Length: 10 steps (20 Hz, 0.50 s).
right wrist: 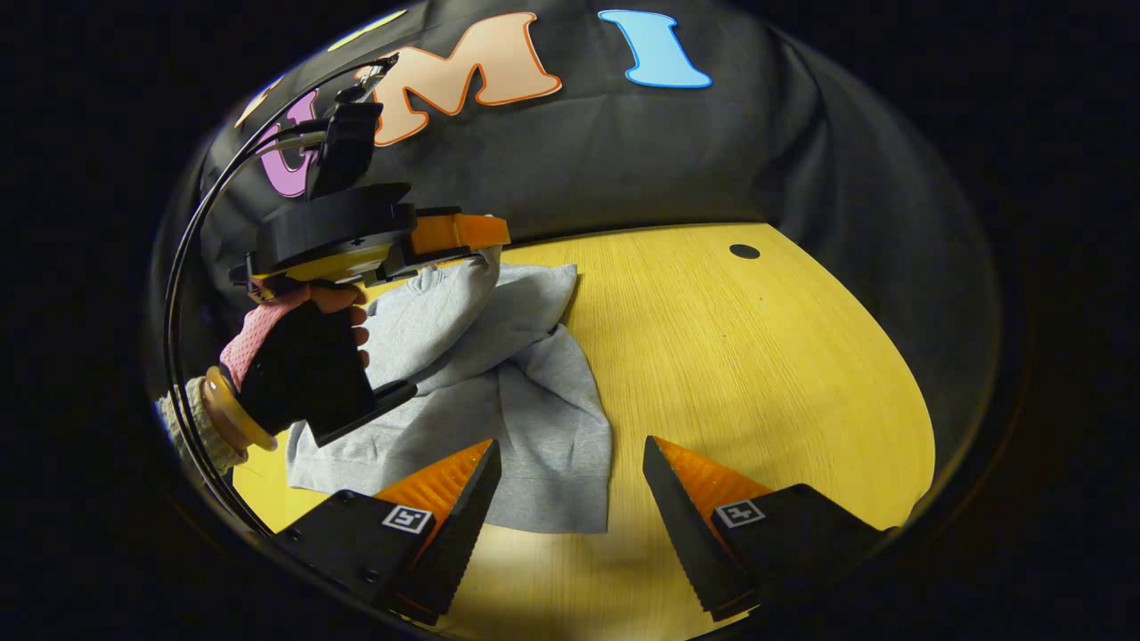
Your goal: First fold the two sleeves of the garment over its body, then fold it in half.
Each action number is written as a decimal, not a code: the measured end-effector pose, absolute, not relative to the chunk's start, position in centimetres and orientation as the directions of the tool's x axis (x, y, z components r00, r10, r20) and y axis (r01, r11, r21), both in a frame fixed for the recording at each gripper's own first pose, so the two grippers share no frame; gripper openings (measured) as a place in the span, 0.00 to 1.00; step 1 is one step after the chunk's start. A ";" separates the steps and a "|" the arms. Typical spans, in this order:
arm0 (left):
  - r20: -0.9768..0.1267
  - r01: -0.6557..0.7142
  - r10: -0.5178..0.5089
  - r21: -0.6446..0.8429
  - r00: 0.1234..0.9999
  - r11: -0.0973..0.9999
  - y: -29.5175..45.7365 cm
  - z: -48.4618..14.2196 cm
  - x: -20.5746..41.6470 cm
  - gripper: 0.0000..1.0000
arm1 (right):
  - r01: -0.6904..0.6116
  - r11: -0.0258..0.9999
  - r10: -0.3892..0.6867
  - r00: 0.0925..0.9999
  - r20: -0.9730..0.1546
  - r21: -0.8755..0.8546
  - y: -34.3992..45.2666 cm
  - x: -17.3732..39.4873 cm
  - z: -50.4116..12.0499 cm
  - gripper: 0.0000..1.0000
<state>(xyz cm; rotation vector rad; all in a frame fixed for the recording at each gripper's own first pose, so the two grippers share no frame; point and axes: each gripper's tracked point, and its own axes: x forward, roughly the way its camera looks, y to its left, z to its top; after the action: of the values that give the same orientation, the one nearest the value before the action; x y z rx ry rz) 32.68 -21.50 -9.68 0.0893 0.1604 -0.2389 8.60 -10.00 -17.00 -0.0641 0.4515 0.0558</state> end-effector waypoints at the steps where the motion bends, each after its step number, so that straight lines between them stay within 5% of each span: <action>1: -0.159 0.253 -0.240 0.063 0.958 0.965 -21.6 -9.2 32.5 0.14 | -0.065 0.997 0.036 0.897 -0.440 -0.052 -10.2 8.6 -17.1 0.99; 5: -0.097 0.222 -0.213 0.085 0.972 0.971 -20.6 -7.1 32.5 0.89 | -0.057 0.997 0.031 0.896 -0.443 -0.046 -10.0 9.3 -17.1 0.99; 10: -0.051 0.178 -0.174 0.093 0.983 0.980 -16.1 -3.6 28.3 0.94 | -0.061 0.997 0.031 0.893 -0.448 -0.052 -9.3 9.5 -17.6 0.99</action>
<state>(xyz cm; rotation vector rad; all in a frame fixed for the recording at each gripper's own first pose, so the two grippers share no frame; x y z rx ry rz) 28.28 -16.06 -3.61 0.0978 0.0430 -0.1773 9.54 -9.30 -17.58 -0.0650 0.4635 0.0477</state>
